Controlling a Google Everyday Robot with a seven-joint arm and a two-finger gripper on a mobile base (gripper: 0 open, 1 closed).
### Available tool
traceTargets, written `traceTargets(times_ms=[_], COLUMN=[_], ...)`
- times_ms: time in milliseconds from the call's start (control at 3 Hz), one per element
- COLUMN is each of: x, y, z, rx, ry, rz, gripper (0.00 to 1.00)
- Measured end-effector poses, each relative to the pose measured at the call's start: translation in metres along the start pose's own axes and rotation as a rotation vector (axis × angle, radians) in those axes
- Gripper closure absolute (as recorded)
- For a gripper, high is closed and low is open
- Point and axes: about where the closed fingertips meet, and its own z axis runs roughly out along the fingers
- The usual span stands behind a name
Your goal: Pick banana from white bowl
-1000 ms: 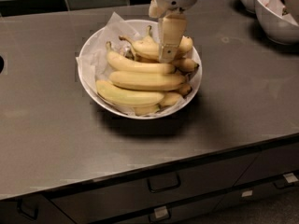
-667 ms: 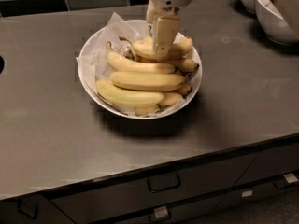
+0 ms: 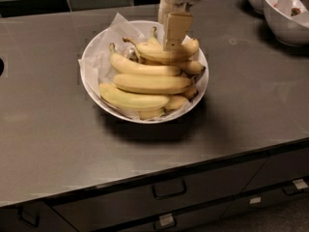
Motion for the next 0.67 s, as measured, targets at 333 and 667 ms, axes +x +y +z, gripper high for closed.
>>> traceTargets(times_ms=[333, 667], x=[0.0007, 0.0001], y=[0.0059, 0.0081], z=[-0.0044, -0.0027], rx=[0.007, 0.002], ry=[0.005, 0.003], rz=[0.008, 0.010], gripper=[0.45, 0.45])
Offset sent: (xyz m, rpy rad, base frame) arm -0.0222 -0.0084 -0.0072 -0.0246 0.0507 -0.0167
